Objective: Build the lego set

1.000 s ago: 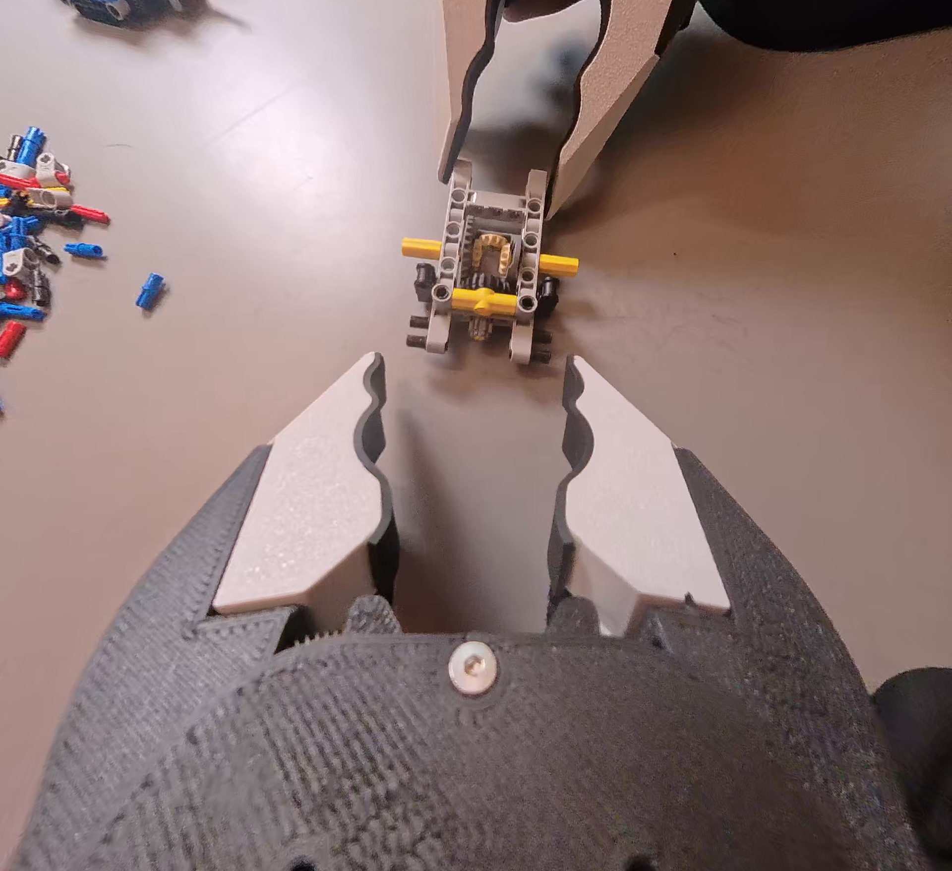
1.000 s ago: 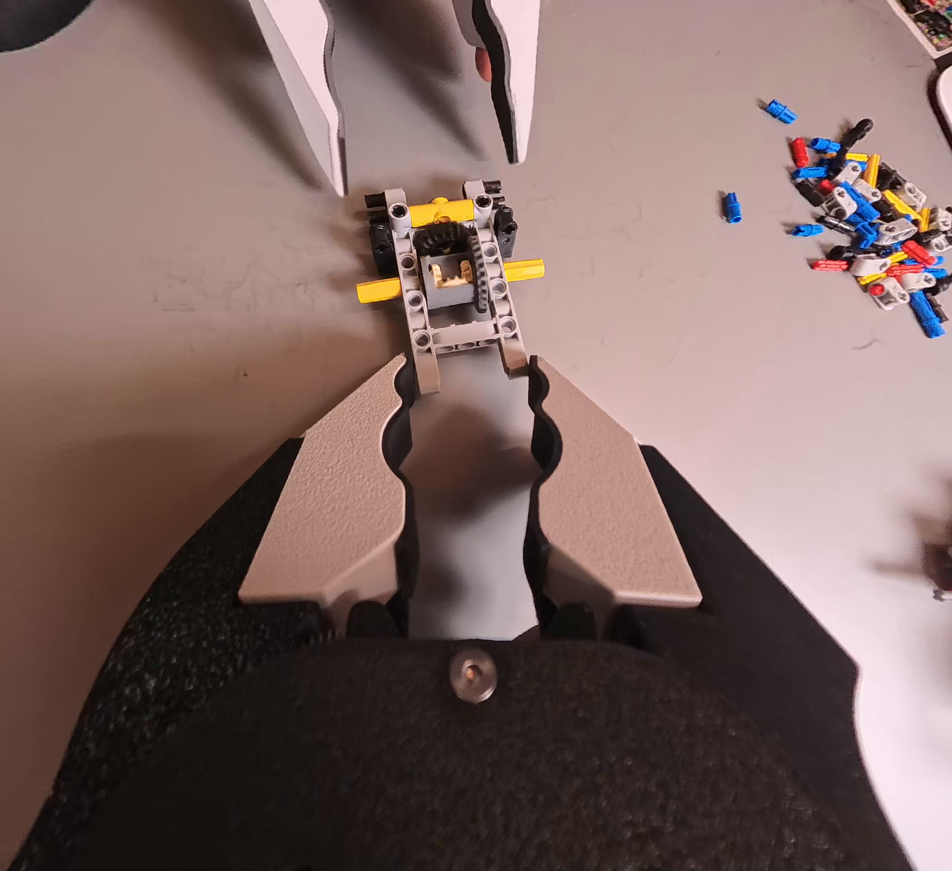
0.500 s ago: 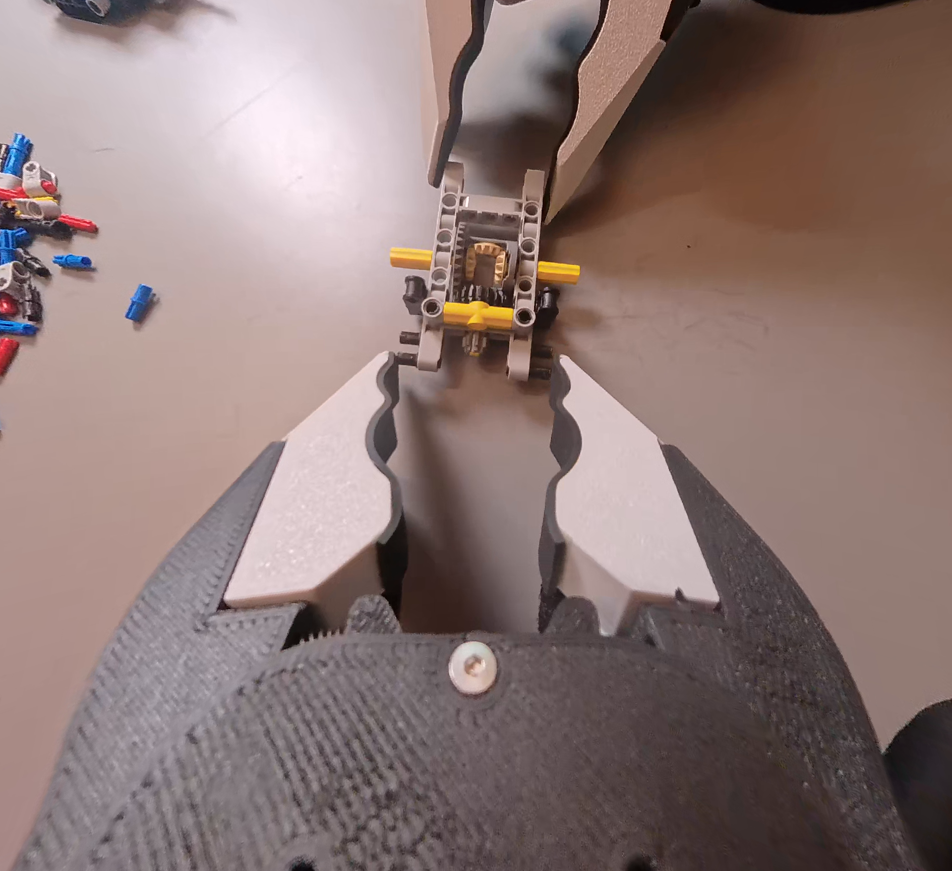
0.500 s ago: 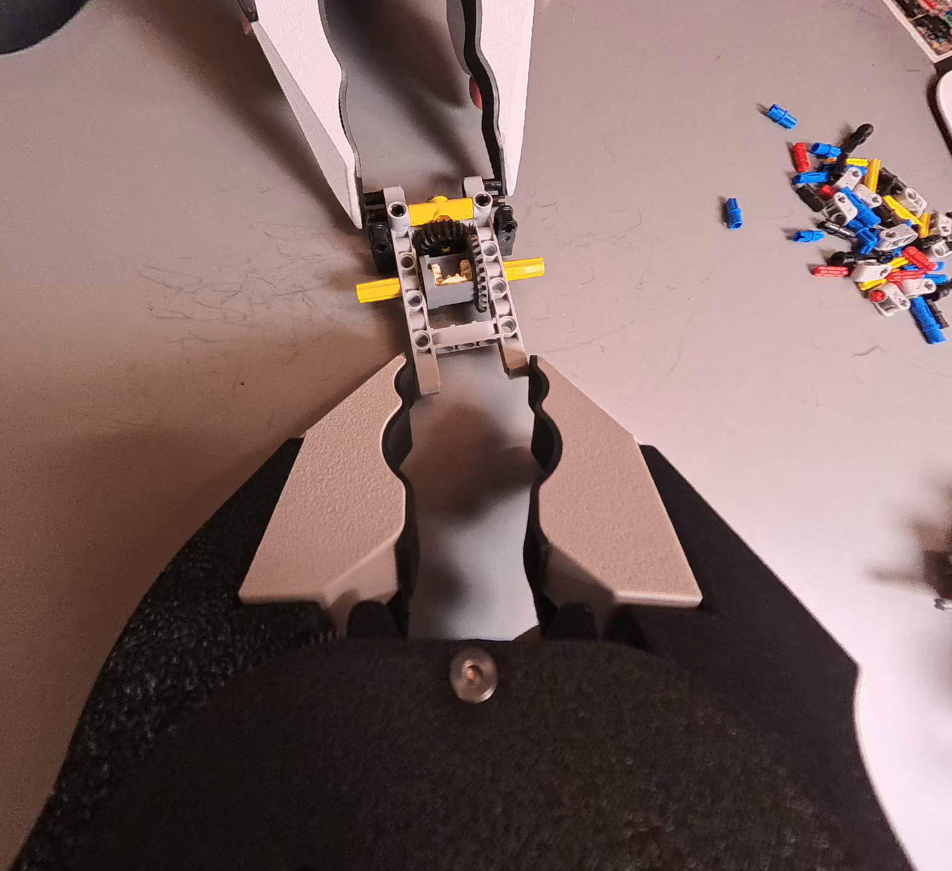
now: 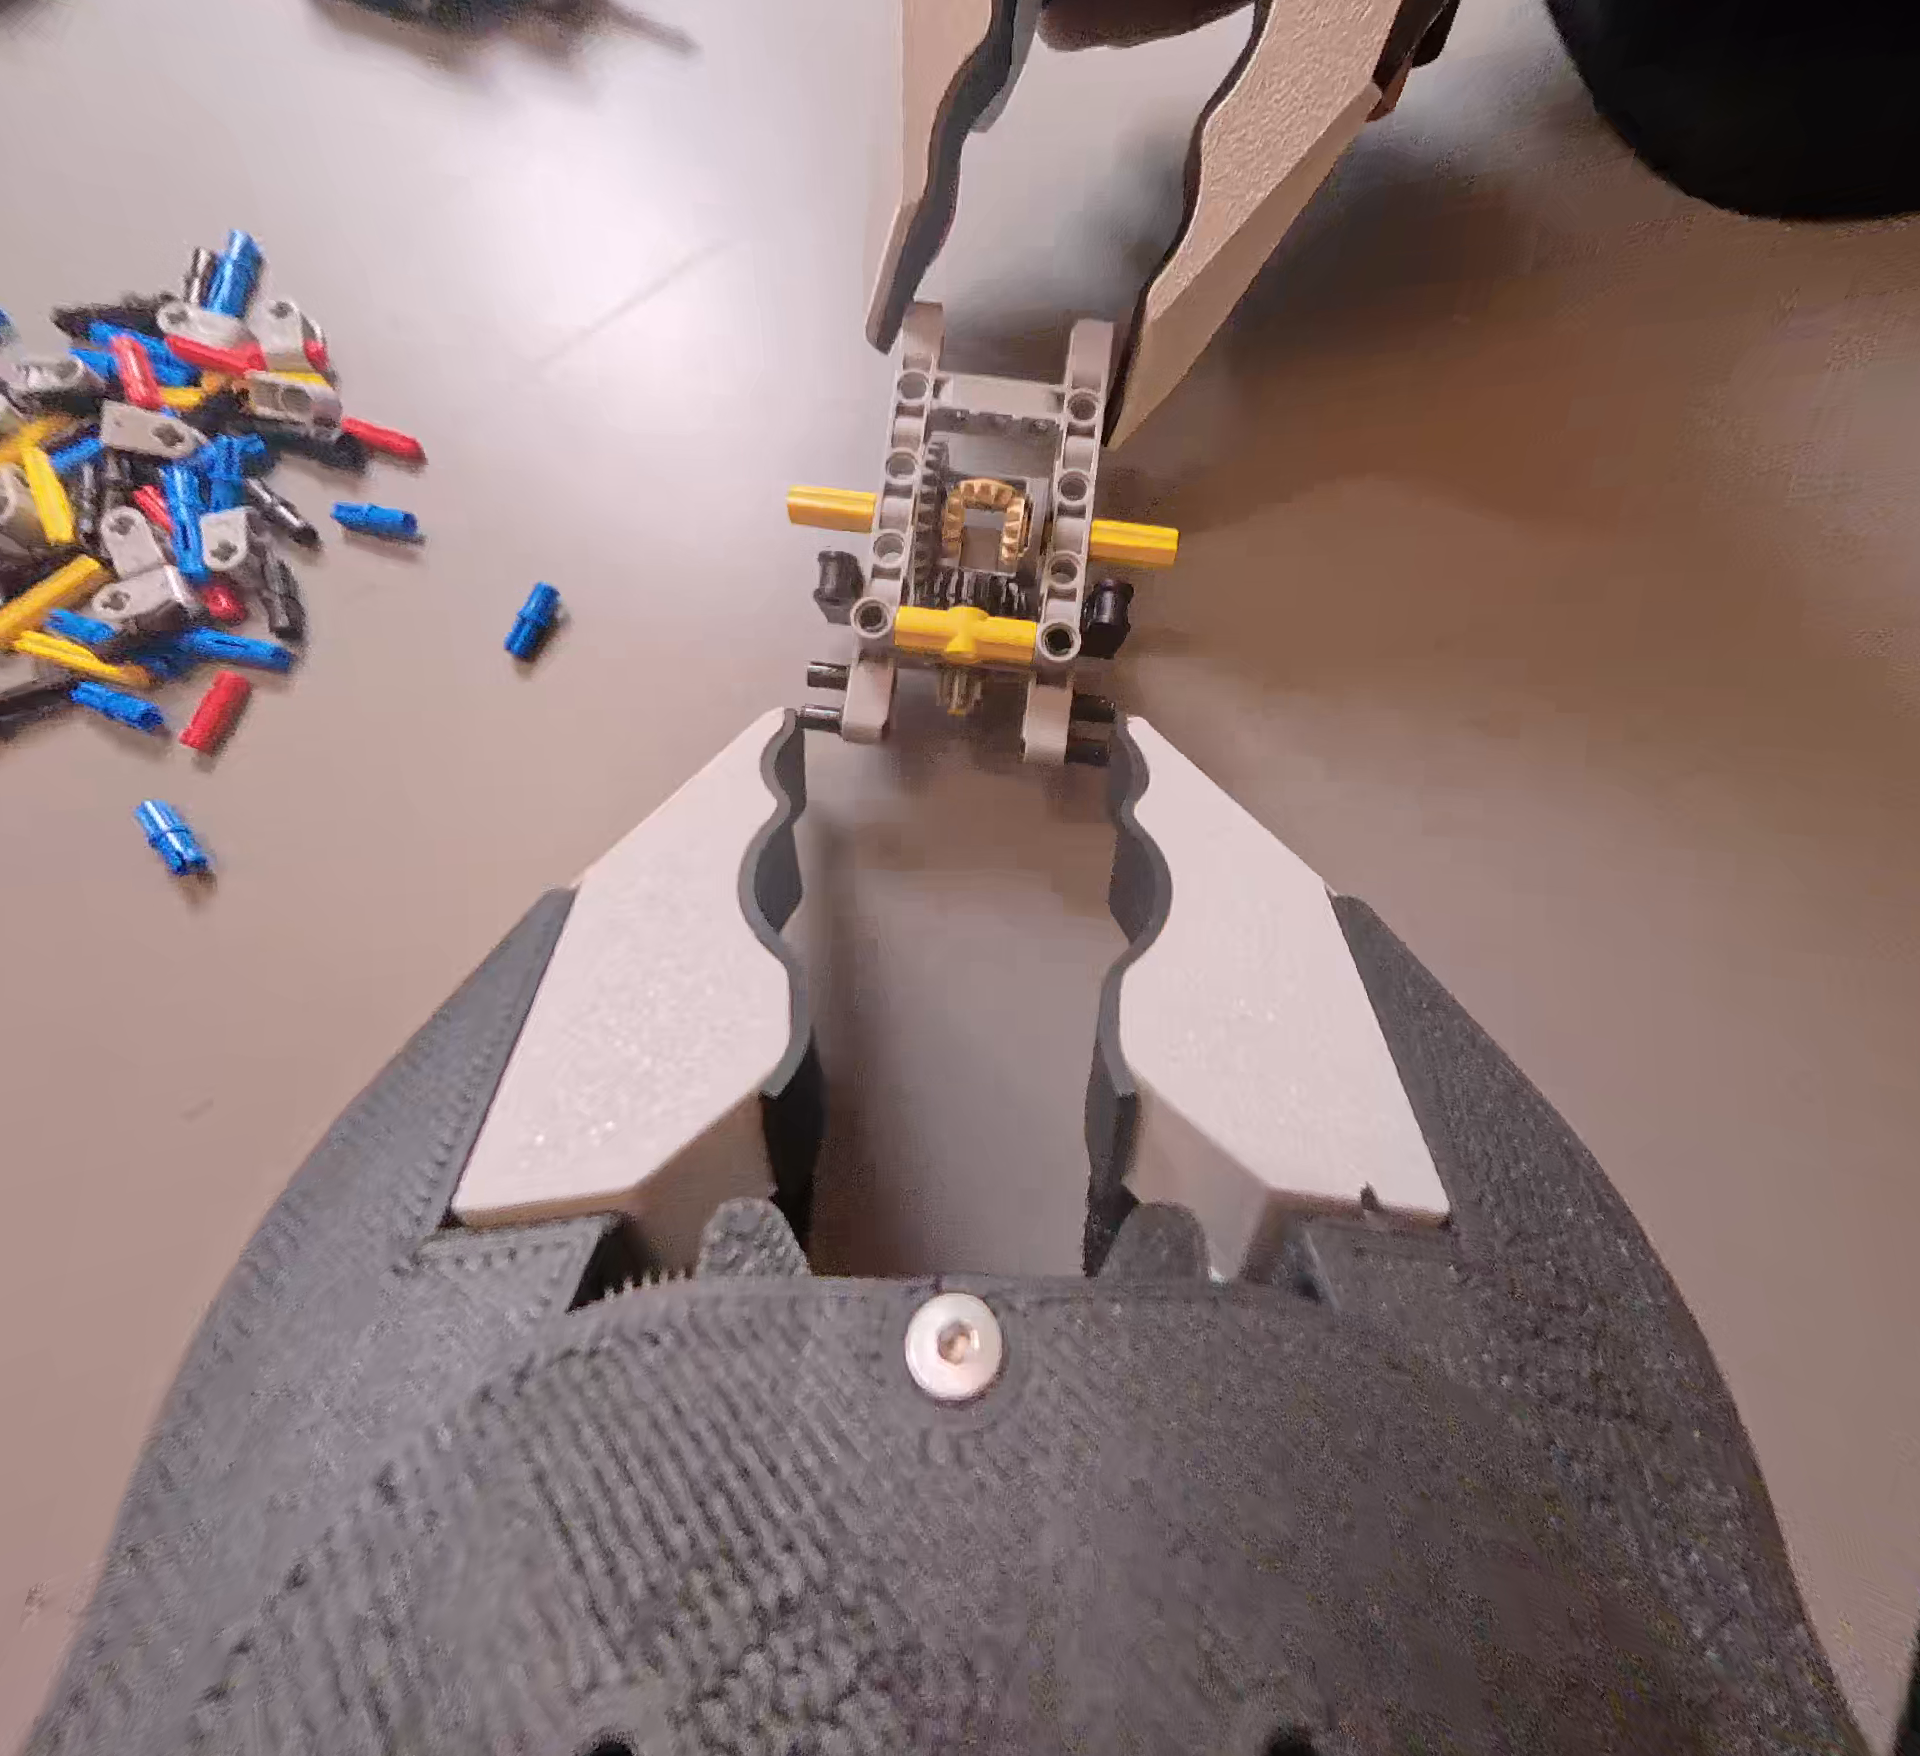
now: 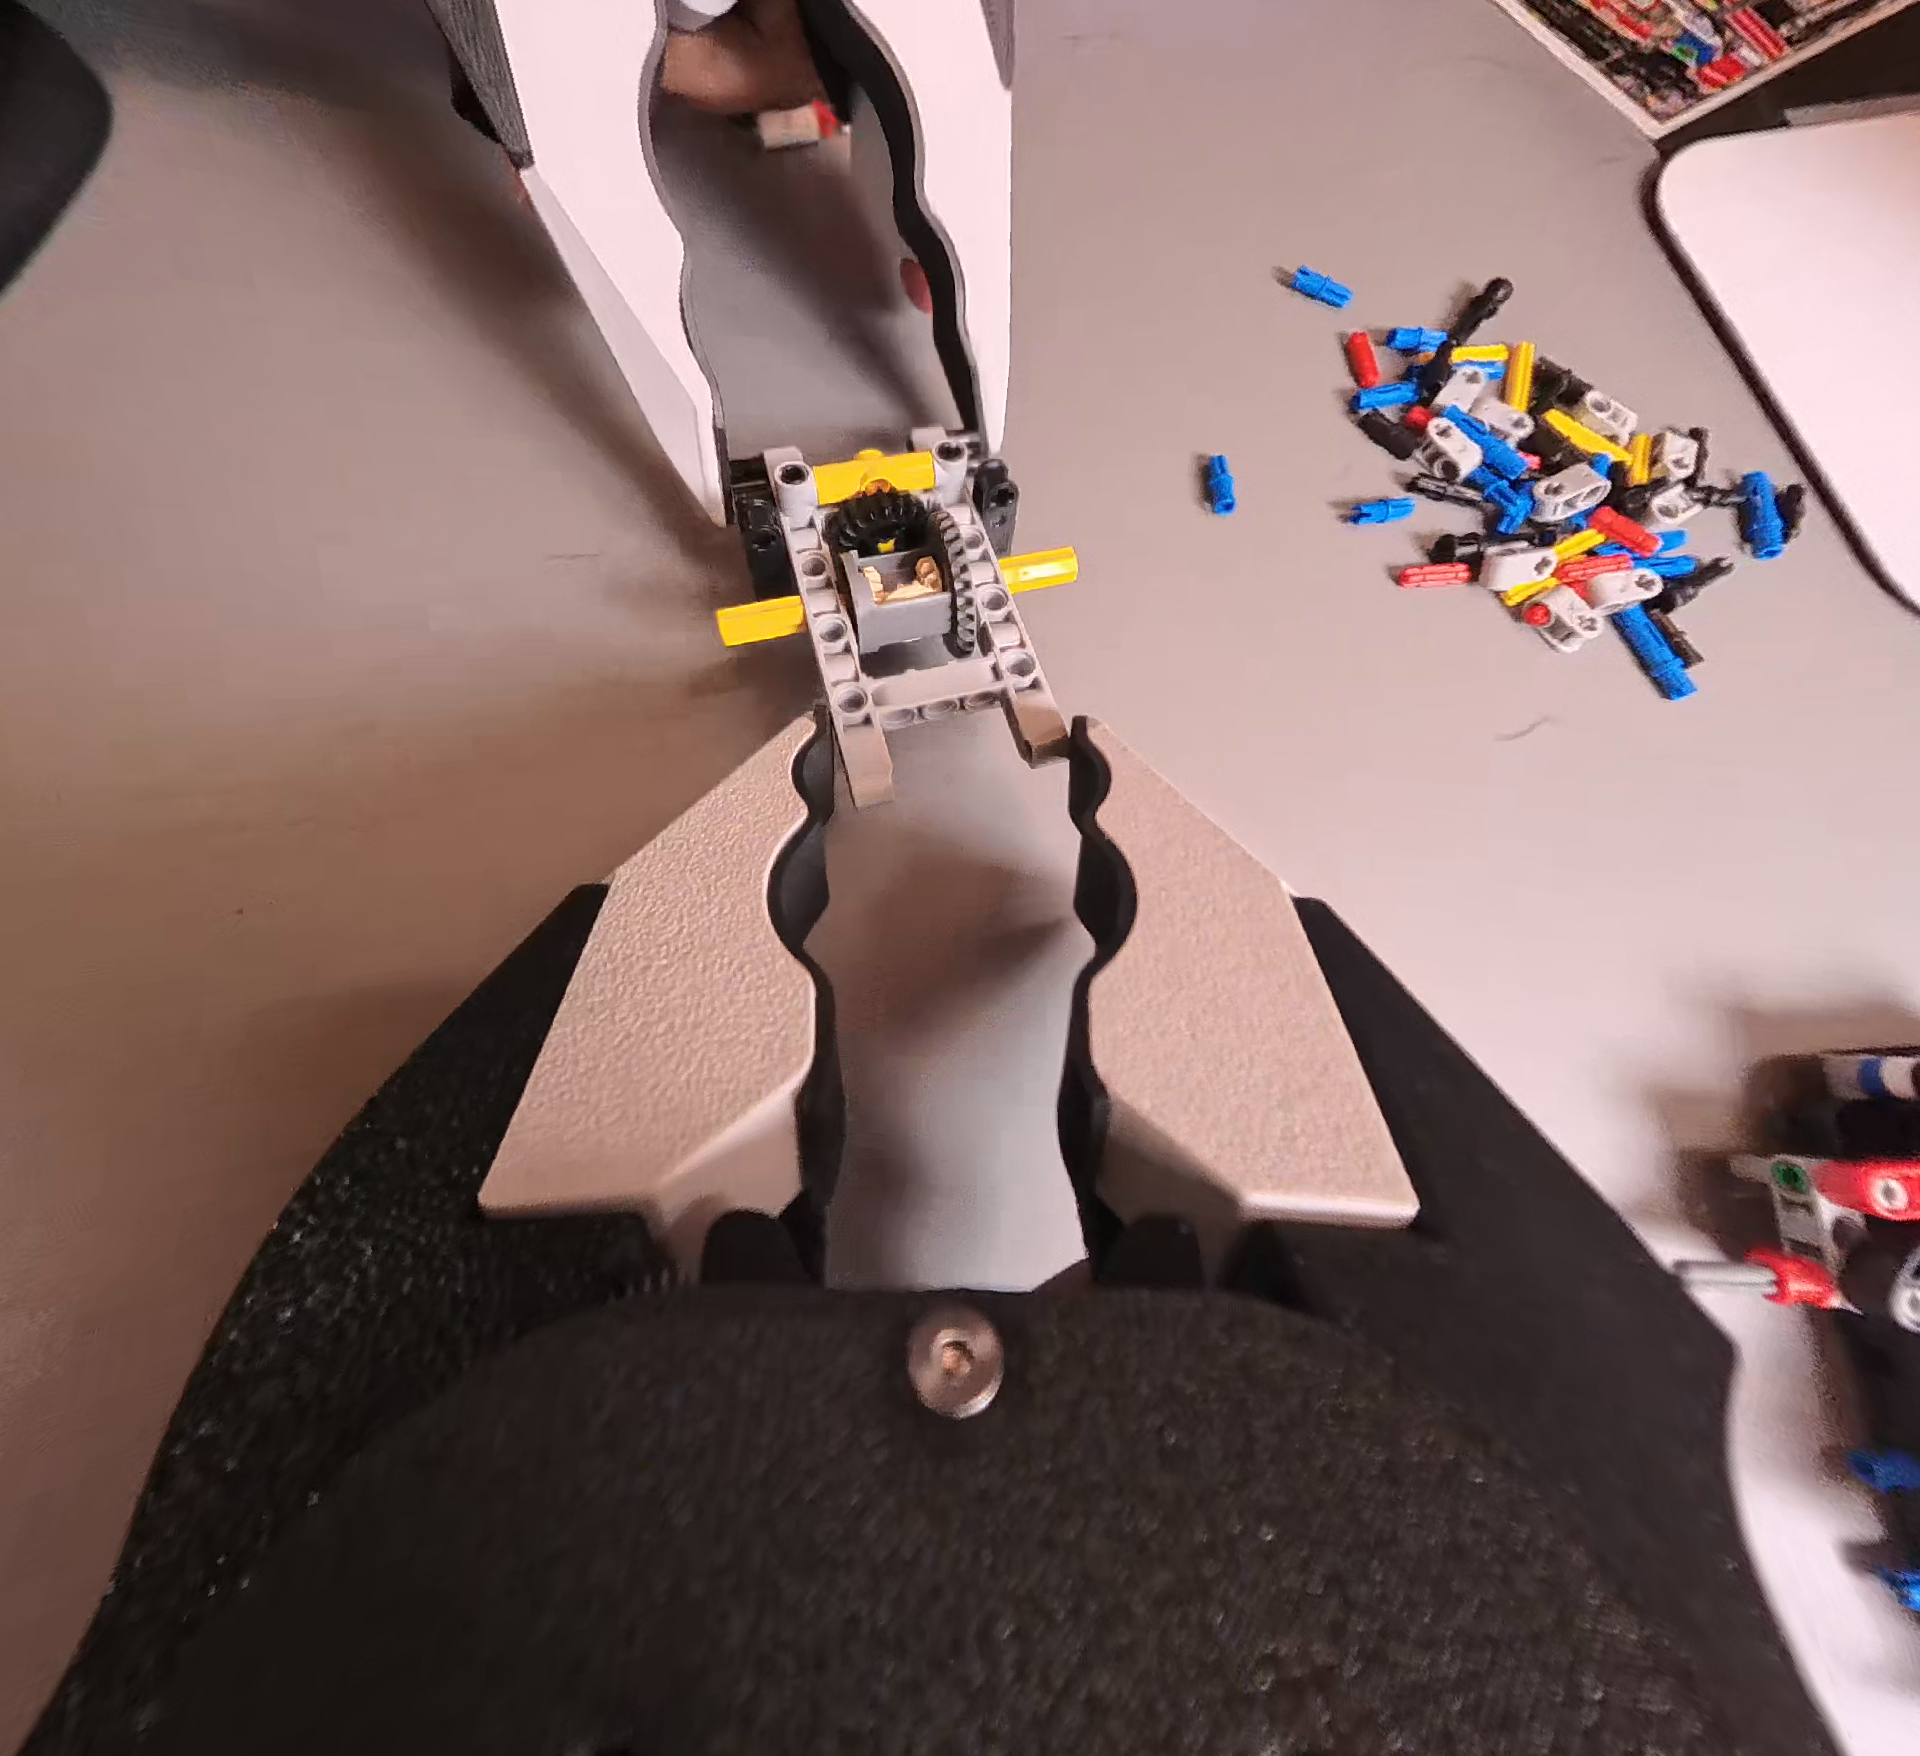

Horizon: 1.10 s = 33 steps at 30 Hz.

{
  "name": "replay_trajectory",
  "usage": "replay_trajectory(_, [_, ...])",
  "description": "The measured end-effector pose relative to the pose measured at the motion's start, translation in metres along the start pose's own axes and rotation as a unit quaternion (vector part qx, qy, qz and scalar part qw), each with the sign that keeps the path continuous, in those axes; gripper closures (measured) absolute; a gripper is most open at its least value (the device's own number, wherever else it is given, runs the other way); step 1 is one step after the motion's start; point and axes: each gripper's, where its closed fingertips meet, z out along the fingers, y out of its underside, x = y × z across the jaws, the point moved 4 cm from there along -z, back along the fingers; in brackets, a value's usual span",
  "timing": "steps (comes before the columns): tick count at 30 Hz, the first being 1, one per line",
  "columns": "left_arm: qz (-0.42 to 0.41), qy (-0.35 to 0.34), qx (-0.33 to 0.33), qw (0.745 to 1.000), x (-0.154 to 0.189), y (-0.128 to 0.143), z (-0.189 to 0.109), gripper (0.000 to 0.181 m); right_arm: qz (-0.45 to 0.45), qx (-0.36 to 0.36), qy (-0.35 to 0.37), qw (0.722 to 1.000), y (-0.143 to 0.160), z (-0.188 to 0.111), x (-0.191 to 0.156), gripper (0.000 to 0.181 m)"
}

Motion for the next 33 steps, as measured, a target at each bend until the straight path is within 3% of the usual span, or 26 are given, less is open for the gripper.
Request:
replay_trajectory(4, [-0.008,-0.002,0.003,1.0,-0.007,0.005,0.004,0.127,0.01,0.005,0.007,1.0,0.005,0.005,0.004,0.138])
replay_trajectory(8, [-0.001,-0.028,0.026,0.999,-0.008,-0.003,-0.008,0.116,0.007,0.03,0.034,0.999,-0.001,-0.009,0.011,0.126])
replay_trajectory(12, [0.0,-0.1,0.13,0.986,-0.001,-0.022,-0.047,0.118,0.002,0.116,0.103,0.988,-0.021,-0.063,0.016,0.128])
replay_trajectory(15, [-0.014,-0.161,0.209,0.964,0.012,-0.028,-0.072,0.13,0.006,0.173,0.165,0.971,-0.023,-0.092,0.008,0.136])
replay_trajectory(21, [-0.086,-0.23,0.295,0.923,0.024,-0.014,-0.081,0.123,0.09,0.231,0.24,0.939,0.005,-0.092,-0.008,0.137])
replay_trajectory(26, [-0.104,-0.245,0.329,0.906,0.011,-0.004,-0.088,0.149,0.102,0.224,0.266,0.932,0.013,-0.082,0.002,0.146])
replay_trajectory(29, [-0.096,-0.267,0.344,0.895,0.004,0.0,-0.095,0.172,0.123,0.241,0.29,0.918,0.01,-0.081,0.015,0.181])
replay_trajectory(33, [-0.107,-0.252,0.358,0.893,-0.005,-0.002,-0.095,0.181,0.119,0.262,0.319,0.903,-0.022,-0.075,0.051,0.181])
